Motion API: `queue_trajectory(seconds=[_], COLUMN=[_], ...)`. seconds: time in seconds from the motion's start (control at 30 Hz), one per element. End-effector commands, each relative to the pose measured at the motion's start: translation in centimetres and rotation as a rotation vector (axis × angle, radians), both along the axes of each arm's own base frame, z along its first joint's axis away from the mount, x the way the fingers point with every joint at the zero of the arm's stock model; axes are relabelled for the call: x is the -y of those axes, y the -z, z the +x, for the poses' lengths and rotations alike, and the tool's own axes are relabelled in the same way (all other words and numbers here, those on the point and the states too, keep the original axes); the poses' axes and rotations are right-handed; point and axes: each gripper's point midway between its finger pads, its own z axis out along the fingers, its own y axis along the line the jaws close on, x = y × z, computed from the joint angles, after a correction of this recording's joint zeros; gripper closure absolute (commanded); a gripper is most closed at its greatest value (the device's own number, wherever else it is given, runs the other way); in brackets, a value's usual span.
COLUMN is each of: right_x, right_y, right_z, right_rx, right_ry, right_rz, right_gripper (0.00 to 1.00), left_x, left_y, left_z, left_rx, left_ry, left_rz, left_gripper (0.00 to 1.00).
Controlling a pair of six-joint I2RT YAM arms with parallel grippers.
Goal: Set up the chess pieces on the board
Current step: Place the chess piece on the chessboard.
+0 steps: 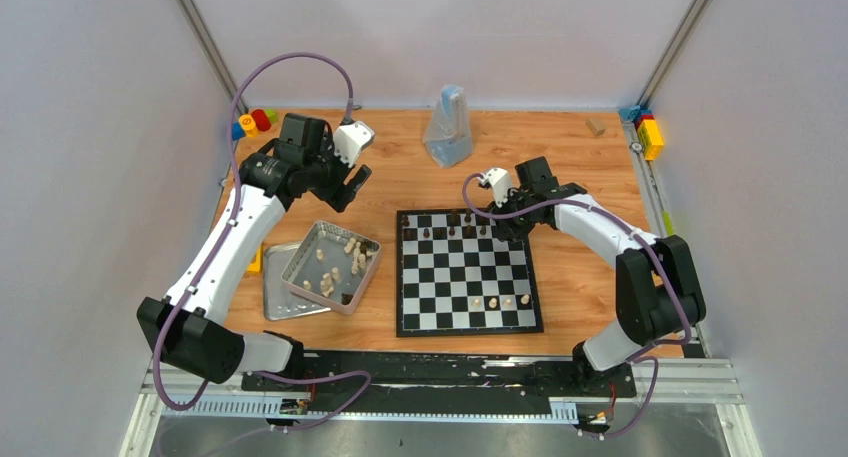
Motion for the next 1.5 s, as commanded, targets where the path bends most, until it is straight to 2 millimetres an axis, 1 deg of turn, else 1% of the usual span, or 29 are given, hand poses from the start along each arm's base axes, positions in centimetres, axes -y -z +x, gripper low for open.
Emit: queue_trajectory(seconds=[0.0, 0.17, 0.43, 0.67, 0.97, 1.2, 1.37, 1.47], right_x=[-0.1, -0.3, -0.4, -0.5, -0.7, -0.5, -0.2, -0.2], right_y=[0.4, 0.6, 0.5, 1.1, 1.5, 2.0, 2.8, 2.8], right_z=[1.9, 2.4, 3.1, 3.6, 4.2, 4.5, 4.6, 4.6], right_rx=[0.032, 0.027, 0.046, 0.043, 0.044, 0.045, 0.032, 0.035], right_ry=[0.031, 0.033, 0.039, 0.049, 0.059, 0.072, 0.082, 0.083], right_rz=[-0.014, -0.010, -0.010, -0.014, -0.011, -0.026, -0.042, -0.048], right_gripper=[0.95, 0.95, 0.95, 0.95, 0.92, 0.89, 0.87, 0.86], left_x=[0.4, 0.3, 0.4, 0.4, 0.4, 0.4, 0.5, 0.5], left_y=[-0.4, -0.3, -0.1, 0.1, 0.1, 0.2, 0.4, 0.4], left_z=[0.6, 0.6, 0.6, 0.4, 0.3, 0.2, 0.2, 0.1], left_rx=[0.020, 0.018, 0.014, 0.012, 0.010, 0.009, 0.002, 0.003], left_ry=[0.000, 0.001, 0.003, 0.006, 0.009, 0.011, 0.015, 0.015], left_rz=[-0.025, -0.023, -0.021, -0.023, -0.025, -0.025, -0.026, -0.026], left_gripper=[0.16, 0.16, 0.16, 0.16, 0.16, 0.16, 0.16, 0.16])
